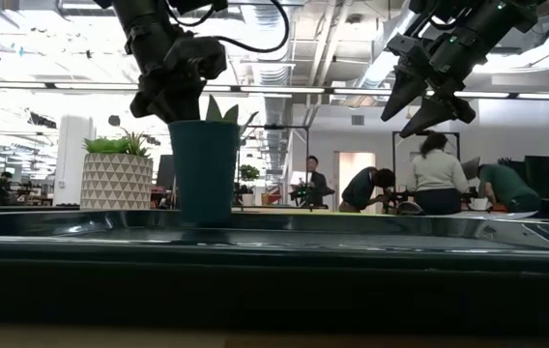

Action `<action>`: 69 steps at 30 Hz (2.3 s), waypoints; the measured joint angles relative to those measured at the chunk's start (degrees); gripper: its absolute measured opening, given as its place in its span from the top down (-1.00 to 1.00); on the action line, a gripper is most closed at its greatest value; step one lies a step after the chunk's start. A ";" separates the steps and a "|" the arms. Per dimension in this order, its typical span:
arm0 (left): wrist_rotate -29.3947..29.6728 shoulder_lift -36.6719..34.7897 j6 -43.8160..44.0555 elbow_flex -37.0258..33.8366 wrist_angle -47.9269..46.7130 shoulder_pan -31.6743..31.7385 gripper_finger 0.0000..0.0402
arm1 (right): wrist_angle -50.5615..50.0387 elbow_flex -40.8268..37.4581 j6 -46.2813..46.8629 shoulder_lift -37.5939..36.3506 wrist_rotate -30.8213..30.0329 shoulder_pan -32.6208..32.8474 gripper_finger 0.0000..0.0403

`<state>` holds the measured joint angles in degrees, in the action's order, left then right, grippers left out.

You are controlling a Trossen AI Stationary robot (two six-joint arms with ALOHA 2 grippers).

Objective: Pick and place plate/cup/fork/spoon on tray
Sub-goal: Put the black cup on the black serving tray

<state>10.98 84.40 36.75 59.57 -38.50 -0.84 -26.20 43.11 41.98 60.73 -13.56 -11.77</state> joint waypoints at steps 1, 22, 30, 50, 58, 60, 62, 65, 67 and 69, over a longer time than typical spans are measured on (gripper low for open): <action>-0.08 0.00 -0.04 0.00 0.26 0.00 1.00 | 0.00 0.00 0.00 0.00 -0.01 0.00 -0.34; 0.28 0.07 -2.97 0.04 3.30 1.33 1.00 | -0.03 0.00 0.13 0.00 0.00 0.00 -0.34; 0.08 0.09 -3.52 0.04 4.90 2.24 1.00 | -0.04 0.00 -0.02 0.00 0.00 0.00 -0.34; -0.12 7.98 -6.01 6.10 1.28 2.71 1.00 | -0.09 -0.04 0.63 0.02 0.01 0.11 -0.34; -1.13 8.19 -6.99 6.10 1.29 2.73 0.99 | 0.01 -0.04 0.61 0.02 0.01 0.11 -0.34; -1.13 8.20 -7.00 6.10 1.37 2.71 0.97 | 0.00 -0.04 0.59 0.02 0.02 0.11 -0.34; -1.00 8.20 -7.02 6.10 1.42 2.71 0.93 | 0.04 -0.04 0.59 0.02 0.02 0.11 -0.34; 0.59 8.20 -6.99 6.10 1.47 2.72 0.83 | -0.02 -0.04 0.59 0.02 0.02 0.11 -0.34; 0.73 8.20 -7.19 6.10 1.56 2.73 0.75 | -0.06 -0.04 0.57 0.02 0.01 0.11 -0.34; 0.65 8.20 -7.69 6.10 1.96 2.73 0.65 | -0.17 -0.04 0.59 0.02 0.02 0.11 -0.34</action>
<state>11.63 92.60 29.07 65.67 -36.54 1.89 -26.37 43.07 42.57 60.75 -13.54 -11.66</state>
